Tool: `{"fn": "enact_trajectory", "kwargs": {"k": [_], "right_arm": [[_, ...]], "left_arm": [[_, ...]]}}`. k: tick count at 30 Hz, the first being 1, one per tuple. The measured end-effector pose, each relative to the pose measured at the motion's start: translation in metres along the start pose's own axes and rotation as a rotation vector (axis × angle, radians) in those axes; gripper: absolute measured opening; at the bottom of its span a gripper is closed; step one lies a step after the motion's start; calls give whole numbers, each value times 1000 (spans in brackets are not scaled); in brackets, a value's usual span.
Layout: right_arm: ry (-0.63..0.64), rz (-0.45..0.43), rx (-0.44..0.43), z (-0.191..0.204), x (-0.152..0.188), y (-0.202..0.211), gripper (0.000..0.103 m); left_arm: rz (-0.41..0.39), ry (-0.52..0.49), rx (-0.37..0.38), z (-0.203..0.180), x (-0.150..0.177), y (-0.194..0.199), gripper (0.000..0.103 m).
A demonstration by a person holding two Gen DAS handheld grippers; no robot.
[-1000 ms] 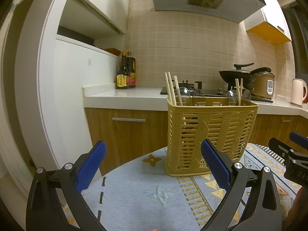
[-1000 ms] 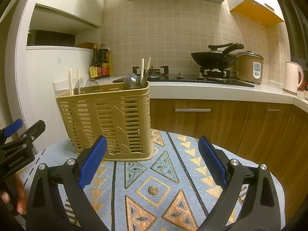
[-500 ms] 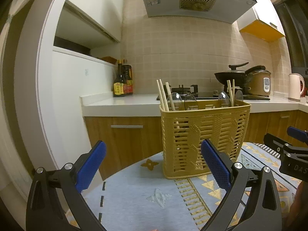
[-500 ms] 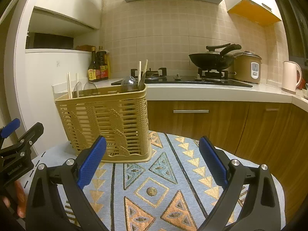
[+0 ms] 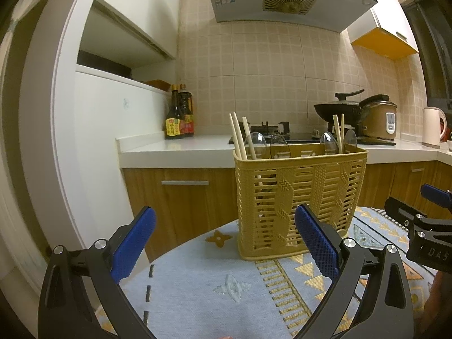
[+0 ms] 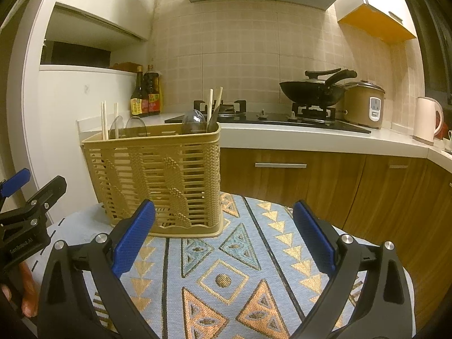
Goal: Organize utensils
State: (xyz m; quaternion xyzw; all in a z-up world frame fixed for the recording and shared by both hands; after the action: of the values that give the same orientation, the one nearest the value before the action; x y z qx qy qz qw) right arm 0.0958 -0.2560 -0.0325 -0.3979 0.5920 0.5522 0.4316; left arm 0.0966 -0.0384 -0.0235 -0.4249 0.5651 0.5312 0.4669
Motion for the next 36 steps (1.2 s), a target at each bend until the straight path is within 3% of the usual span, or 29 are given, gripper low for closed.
{"fn": "enact_trajectory", "kwargs": {"k": [36], "right_arm": [[20, -23, 13, 3, -2, 5, 94]], "left_arm": [[-7, 2, -4, 0, 0, 3, 95]]}}
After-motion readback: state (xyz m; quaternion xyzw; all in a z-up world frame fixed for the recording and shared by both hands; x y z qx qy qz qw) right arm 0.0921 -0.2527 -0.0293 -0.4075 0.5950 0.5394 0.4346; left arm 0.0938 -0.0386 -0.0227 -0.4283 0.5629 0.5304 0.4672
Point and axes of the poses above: each gripper's, at about its wrist camera, not at the fingertips, and y roughly against the way its jaws point, z to its left, x to its underside, the point moved 7 cm from there along -y, roughly the way its jaws point, and after that the axes turned 3 degrees about y, right-handed, at the moved point
